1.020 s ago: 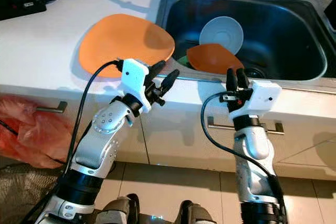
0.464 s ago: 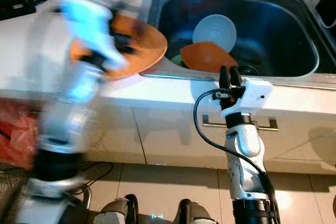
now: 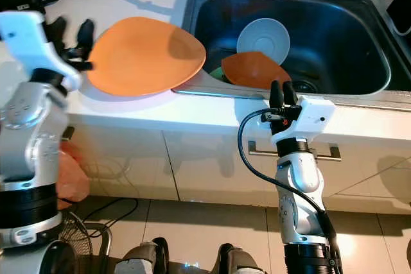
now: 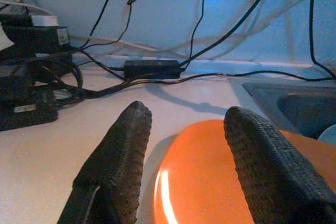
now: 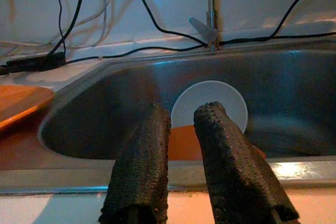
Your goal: Kitchen organization
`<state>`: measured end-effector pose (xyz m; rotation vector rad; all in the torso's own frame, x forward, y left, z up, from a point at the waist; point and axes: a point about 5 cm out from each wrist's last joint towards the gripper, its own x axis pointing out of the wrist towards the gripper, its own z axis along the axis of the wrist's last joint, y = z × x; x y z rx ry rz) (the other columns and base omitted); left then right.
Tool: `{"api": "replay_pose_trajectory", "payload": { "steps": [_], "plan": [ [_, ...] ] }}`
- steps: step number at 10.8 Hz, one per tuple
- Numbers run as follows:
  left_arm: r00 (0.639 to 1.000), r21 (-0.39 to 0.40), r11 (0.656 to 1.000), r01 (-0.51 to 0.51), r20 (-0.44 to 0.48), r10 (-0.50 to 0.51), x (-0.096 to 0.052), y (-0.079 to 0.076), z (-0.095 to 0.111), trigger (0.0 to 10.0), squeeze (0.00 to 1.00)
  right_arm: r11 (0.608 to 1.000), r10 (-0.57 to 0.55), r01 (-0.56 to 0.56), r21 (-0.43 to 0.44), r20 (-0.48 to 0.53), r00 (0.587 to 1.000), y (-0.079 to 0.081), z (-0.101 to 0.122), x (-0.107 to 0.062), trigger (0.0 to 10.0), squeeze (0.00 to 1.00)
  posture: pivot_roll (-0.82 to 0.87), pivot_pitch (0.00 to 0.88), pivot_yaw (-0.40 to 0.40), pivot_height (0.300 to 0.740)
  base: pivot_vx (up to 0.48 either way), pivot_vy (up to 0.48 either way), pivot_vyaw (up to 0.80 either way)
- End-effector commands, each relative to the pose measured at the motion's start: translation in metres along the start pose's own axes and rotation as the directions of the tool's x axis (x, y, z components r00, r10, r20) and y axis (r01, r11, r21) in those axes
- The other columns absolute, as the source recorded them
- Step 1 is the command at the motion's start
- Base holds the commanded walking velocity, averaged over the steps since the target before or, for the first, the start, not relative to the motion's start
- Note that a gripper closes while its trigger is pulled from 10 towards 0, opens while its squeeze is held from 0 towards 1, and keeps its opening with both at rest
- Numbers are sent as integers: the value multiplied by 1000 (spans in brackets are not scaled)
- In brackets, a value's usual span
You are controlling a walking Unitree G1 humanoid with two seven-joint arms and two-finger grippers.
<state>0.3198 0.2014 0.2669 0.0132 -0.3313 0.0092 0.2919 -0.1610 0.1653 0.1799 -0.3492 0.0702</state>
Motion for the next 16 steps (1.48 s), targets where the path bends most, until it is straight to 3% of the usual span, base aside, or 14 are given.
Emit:
{"api": "replay_pose_trajectory", "payload": {
  "steps": [1, 3, 5, 8, 9, 10, 13, 14, 16],
  "plan": [
    [1000, -10, 1000, -18, -19, 18, -9, 4, -1, 10000, 1000, 1000, -9, 9, -1, -67, 998, -1, -14, -6, 10000, 0, 127, 201, -40, 740, 0, 0, 0],
    [998, -19, 999, -28, -62, 27, -21, 11, -10, 10000, 1000, 1000, -15, 15, -2, -68, 998, -3, -13, -7, 10000, 0, 130, 201, -41, 740, 0, 0, 0],
    [998, -35, 999, 2, -60, -4, -28, 13, -3, 10000, 1000, 1000, -13, 13, -1, -74, 997, -3, -15, -8, 10000, 0, 139, 198, -39, 740, 0, 0, 0],
    [997, -131, 991, -9, -77, -1, -34, 15, 3, 10000, 1000, 1000, -7, 7, 0, -75, 997, -2, -15, -8, 10000, 0, 145, 193, -41, 740, 0, 0, 0],
    [995, -136, 991, -6, -96, -7, -34, 15, 4, 10000, 353, 1000, -2, 3, 3, -78, 997, -1, -16, -8, 10000, 0, 149, 193, -41, 740, 0, 0, 0],
    [993, -139, 990, -12, -117, -5, -34, 16, 2, 10000, 0, 1000, 1, -1, 4, -79, 997, 0, -17, -7, 10000, 0, 147, 194, -42, 740, 0, 0, 0],
    [959, -200, 978, -53, -285, -7, -38, 18, -18, 10000, 0, 1000, -1, 1, 2, -78, 997, -1, -16, -7, 10000, 0, 144, 203, -42, 740, 0, 0, 0],
    [955, -206, 977, -61, -296, -3, -38, 18, -19, 10000, 0, 1000, 0, 0, 3, -78, 997, -1, -16, -7, 10000, 0, 145, 204, -41, 740, 0, 0, 0],
    [945, -307, 950, -63, -325, -43, -36, 11, -23, 10000, 0, 1000, 2, -2, 4, -80, 997, 0, -16, -6, 10000, 0, 141, 208, -41, 740, 0, 0, 0]
  ]
}}
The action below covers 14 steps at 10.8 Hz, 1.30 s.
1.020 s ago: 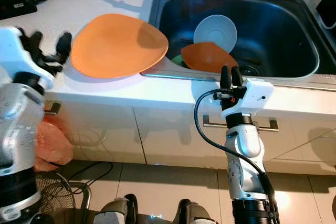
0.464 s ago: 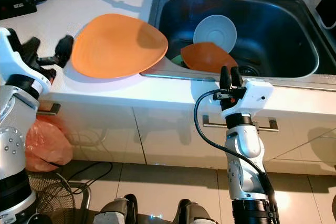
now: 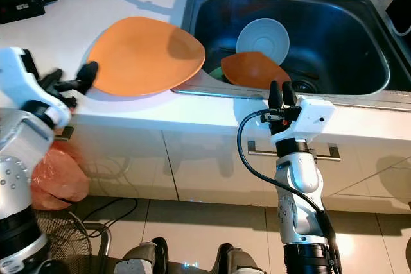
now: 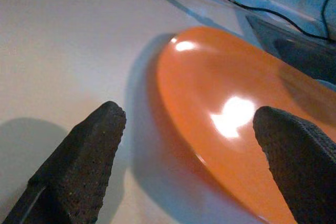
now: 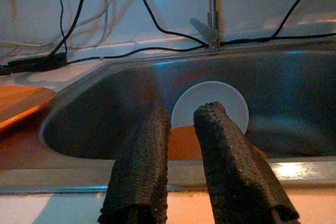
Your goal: Kitchen organization
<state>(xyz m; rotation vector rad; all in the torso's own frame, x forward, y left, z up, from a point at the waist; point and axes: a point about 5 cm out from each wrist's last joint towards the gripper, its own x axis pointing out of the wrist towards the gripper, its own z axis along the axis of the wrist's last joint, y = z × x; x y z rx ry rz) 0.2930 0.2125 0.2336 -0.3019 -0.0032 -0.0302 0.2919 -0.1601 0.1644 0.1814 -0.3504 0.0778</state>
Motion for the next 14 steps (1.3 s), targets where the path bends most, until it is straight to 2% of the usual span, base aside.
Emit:
{"api": "replay_pose_trajectory", "payload": {
  "steps": [1, 2, 4, 7, 9, 11, 14],
  "plan": [
    [1000, -63, 998, 19, -16, -20, 1, -3, -1, 10000, 0, 1000, -5, 5, 0, -80, 997, -1, -15, -6, 10000, 0, 137, 207, -40, 740, 0, 0, 0],
    [998, -141, 989, 43, -29, -47, 2, -7, -4, 10000, 0, 1000, -6, 6, -1, -78, 997, -1, -15, -6, 10000, 0, 136, 208, -39, 740, 0, 0, 0],
    [999, -256, 966, 33, -7, -37, 6, -9, 5, 10000, 0, 1000, -3, 3, -3, -78, 997, -1, -15, -5, 10000, 0, 136, 209, -38, 740, 0, 0, 0],
    [1000, -276, 961, -19, -24, 13, 6, -13, 19, 10000, 0, 1000, 3, -4, -3, -80, 997, 0, -15, -5, 10000, 0, 147, 213, -36, 740, 0, 0, 0],
    [992, -300, 946, -120, -82, 100, 7, -6, 28, 10000, 0, 1000, 8, -8, -1, -82, 997, 1, -16, -5, 10000, 0, 156, 213, -29, 740, 0, 0, 0],
    [984, -301, 941, -157, -131, 122, 7, 1, 26, 10000, 0, 1000, 6, -7, 0, -84, 996, 1, -17, -5, 10000, 0, 158, 214, -28, 740, 0, 0, 0],
    [973, -341, 927, -154, -213, 83, 12, -7, 14, 10000, 0, 1000, 10, -10, -1, -85, 996, 2, -17, -4, 10000, 0, 152, 215, -23, 740, 0, 0, 0]
  ]
}}
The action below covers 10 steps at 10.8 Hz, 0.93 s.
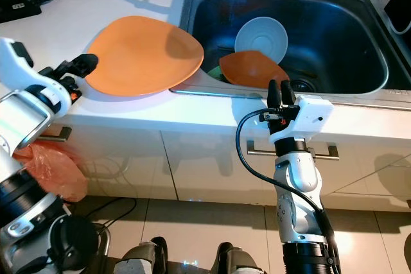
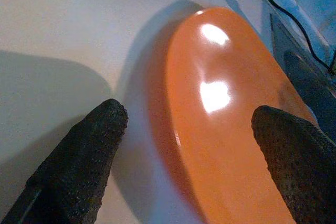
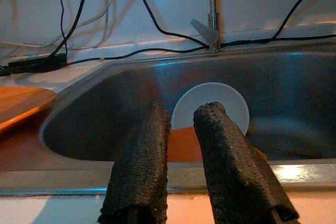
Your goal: Kitchen organization
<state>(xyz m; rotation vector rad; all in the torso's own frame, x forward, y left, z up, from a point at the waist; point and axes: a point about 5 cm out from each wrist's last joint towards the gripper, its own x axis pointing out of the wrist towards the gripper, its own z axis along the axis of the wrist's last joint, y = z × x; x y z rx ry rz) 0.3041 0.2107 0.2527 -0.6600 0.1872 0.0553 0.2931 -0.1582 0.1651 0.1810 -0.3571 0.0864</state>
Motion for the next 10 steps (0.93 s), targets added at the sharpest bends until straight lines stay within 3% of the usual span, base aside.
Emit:
{"api": "replay_pose_trajectory", "payload": {
  "steps": [1, 7, 8, 9, 10],
  "plan": [
    [999, -17, 1000, 0, -45, -1, 2, -2, -6, 10000, 0, 1000, 1, -1, -1, -90, 996, 0, -17, -6, 10000, 0, 150, 214, -21, 740, 0, 0, 0],
    [989, -53, 998, 43, -139, -50, 5, -22, -29, 10000, 0, 1000, -1, 1, 2, -83, 997, 2, -16, -7, 10000, 0, 129, 207, -10, 740, 0, 0, 0],
    [988, -59, 997, 43, -147, -51, 6, -22, -32, 2471, 0, 1000, -1, 1, 2, -83, 997, 2, -16, -7, 10000, 0, 128, 205, -10, 740, 0, 0, 0],
    [985, -64, 997, 49, -164, -59, 8, -23, -37, 0, 0, 1000, 1, 0, 3, -82, 997, 2, -16, -6, 10000, 0, 123, 200, -12, 740, 0, 0, 0],
    [984, -66, 997, 51, -168, -61, 8, -23, -38, 0, 0, 1000, 1, -1, 3, -82, 997, 2, -16, -6, 10000, 0, 123, 201, -12, 740, 0, 0, 0]
  ]
}}
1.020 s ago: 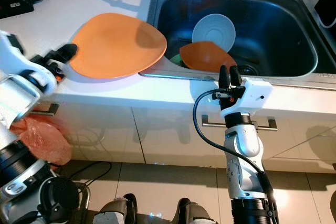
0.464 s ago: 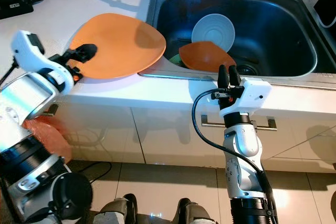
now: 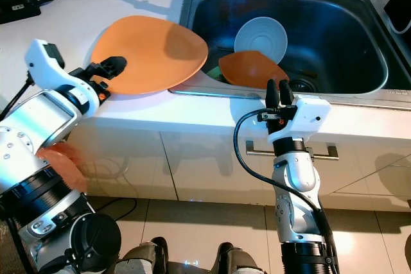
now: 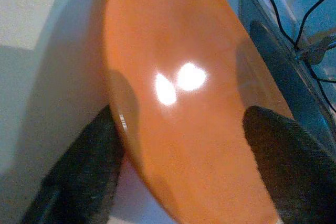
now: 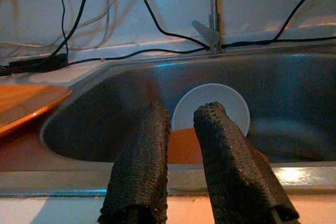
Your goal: Kitchen organization
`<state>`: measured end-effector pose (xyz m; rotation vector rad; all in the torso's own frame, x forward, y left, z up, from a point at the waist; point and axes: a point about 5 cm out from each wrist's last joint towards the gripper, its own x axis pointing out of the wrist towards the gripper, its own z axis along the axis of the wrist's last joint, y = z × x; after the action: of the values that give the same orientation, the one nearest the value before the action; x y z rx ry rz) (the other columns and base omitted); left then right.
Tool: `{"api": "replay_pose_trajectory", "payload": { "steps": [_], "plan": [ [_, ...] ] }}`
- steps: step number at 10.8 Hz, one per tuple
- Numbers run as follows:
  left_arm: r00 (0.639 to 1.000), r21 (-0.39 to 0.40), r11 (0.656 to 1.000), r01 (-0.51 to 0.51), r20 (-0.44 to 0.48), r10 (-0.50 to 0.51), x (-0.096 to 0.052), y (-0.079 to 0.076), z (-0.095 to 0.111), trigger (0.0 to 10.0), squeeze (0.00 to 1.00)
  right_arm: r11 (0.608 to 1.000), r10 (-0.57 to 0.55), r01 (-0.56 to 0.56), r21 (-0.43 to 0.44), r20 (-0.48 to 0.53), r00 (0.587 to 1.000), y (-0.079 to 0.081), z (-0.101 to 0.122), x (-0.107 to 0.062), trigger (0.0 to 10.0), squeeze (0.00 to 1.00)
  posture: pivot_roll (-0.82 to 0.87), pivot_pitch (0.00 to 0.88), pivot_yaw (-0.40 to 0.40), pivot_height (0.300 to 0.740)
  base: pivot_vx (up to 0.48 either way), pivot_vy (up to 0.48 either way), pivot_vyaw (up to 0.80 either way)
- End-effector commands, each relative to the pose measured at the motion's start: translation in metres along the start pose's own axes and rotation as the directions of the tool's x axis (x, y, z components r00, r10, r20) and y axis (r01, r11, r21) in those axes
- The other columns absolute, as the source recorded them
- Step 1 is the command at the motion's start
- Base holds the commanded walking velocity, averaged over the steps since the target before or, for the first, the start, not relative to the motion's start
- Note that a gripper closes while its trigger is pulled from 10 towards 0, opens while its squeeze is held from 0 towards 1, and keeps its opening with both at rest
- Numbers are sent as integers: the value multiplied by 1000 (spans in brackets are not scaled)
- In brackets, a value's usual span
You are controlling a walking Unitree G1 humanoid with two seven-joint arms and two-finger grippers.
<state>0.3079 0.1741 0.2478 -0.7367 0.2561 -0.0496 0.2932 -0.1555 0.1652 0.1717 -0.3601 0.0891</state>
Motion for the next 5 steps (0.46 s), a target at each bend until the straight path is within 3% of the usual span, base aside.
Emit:
{"api": "replay_pose_trajectory", "payload": {
  "steps": [1, 5],
  "plan": [
    [997, -3, 1000, -24, -69, 23, 4, 4, -13, 0, 0, 1000, -3, 3, 11, -86, 996, 0, -16, -7, 10000, 0, 125, 202, -15, 740, 0, 0, 0],
    [998, -17, 999, -29, -51, 28, 4, 6, -14, 0, 0, 1000, 3, -2, 9, -90, 996, -1, -16, -6, 10000, 0, 125, 208, -24, 740, 0, 0, 0]
  ]
}}
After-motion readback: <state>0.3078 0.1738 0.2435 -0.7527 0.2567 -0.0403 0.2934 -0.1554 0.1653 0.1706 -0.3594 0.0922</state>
